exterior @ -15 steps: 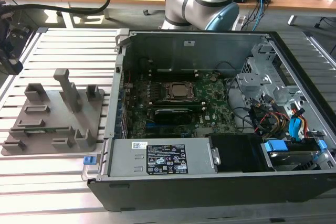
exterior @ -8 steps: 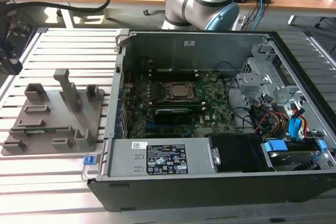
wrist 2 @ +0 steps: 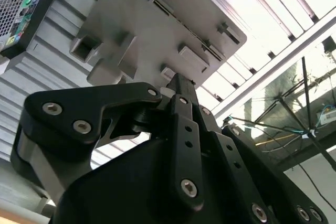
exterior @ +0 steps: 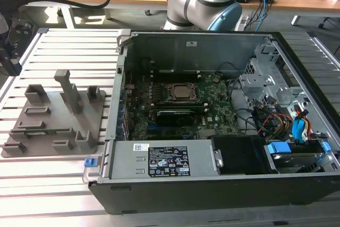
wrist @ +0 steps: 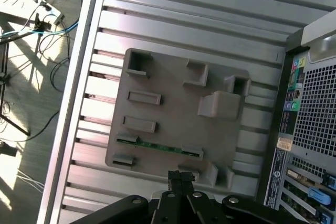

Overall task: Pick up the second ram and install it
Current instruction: 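Pick up the second ram and move it above second insertion slot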

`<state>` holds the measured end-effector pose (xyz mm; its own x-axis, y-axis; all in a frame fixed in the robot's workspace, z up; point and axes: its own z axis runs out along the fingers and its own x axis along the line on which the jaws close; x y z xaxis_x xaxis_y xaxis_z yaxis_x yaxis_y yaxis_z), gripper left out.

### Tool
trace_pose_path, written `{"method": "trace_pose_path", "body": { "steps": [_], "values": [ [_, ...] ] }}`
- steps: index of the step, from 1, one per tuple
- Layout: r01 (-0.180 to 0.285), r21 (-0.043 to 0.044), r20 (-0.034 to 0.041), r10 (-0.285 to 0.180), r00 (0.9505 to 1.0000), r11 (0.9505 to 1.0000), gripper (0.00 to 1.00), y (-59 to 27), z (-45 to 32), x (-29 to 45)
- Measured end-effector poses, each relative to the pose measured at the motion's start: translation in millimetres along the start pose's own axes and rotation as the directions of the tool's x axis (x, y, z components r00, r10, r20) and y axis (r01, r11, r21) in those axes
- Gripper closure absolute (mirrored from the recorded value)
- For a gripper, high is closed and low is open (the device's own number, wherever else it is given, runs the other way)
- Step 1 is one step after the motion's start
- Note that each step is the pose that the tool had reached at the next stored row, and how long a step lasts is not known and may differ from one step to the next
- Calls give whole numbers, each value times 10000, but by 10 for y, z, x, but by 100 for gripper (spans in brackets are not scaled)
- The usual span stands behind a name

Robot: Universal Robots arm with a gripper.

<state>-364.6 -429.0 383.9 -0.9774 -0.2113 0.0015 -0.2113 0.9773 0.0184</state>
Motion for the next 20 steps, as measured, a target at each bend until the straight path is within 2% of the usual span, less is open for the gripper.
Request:
{"method": "trace_pose_path", "body": {
  "steps": [6,9,10,11,13,14,17,19,20],
  "values": [
    [805,0,-14,-805,9968,9968,89,0,0,0],
    [1468,0,-27,-1468,9892,9892,89,0,0,0],
    [1718,1,-32,-1718,9851,9851,89,0,0,0],
    [2033,-1,-38,-2033,9791,9791,89,1,0,0],
    [2278,-1,-42,-2278,9737,9737,89,1,0,0],
    [2507,-2,-47,-2507,9681,9681,89,1,0,0],
    [2860,-3,-54,-2860,9582,9582,89,1,0,0],
    [3137,-4,-59,-3137,9495,9495,89,1,0,0],
    [3473,-6,-65,-3473,9377,9378,89,1,0,0]
  ]
}}
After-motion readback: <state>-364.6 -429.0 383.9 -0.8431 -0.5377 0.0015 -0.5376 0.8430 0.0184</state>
